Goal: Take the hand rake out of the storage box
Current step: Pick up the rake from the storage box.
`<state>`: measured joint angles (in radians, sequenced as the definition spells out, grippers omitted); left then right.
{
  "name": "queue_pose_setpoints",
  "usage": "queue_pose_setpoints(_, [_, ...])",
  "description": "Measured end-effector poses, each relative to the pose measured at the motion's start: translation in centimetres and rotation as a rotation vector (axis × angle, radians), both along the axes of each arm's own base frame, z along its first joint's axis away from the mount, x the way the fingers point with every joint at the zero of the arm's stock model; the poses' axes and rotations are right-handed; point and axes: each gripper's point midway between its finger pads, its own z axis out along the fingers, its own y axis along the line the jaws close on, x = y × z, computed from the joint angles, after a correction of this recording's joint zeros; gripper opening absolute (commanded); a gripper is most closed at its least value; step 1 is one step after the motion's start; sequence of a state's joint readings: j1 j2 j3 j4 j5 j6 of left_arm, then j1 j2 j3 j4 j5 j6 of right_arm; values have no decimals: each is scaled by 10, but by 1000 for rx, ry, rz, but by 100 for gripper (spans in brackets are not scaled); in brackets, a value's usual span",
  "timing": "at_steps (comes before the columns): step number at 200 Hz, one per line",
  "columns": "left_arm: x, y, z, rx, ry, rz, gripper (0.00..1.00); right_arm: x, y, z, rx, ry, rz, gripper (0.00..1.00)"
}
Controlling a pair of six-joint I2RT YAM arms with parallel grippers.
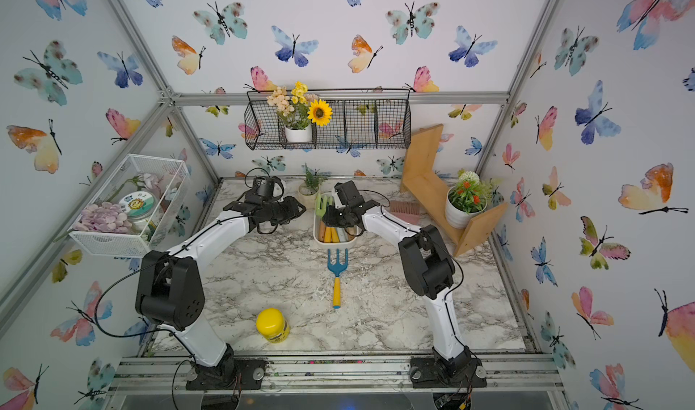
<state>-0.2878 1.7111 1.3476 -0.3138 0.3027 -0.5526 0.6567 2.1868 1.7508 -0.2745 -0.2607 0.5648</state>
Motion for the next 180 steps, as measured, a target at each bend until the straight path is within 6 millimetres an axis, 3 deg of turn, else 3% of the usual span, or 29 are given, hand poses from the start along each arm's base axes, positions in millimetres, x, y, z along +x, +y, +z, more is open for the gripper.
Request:
queue_pose_setpoints(28, [-6,11,-1,21,9,21,41,4,9,-15,-41,-9,-14,39])
queue_pose_setpoints(60, [-8,18,-2,33,19,28,41,13,10,-18,-69,-26,-40,39])
queue_pose_setpoints(124, [-9,20,-3,45,18,21,42,31,7,-42,-124,-34,-87,41])
queue_pose_setpoints(180, [-9,21,-5,51,18,15,42,35,7,-43,-127,-42,-96,42])
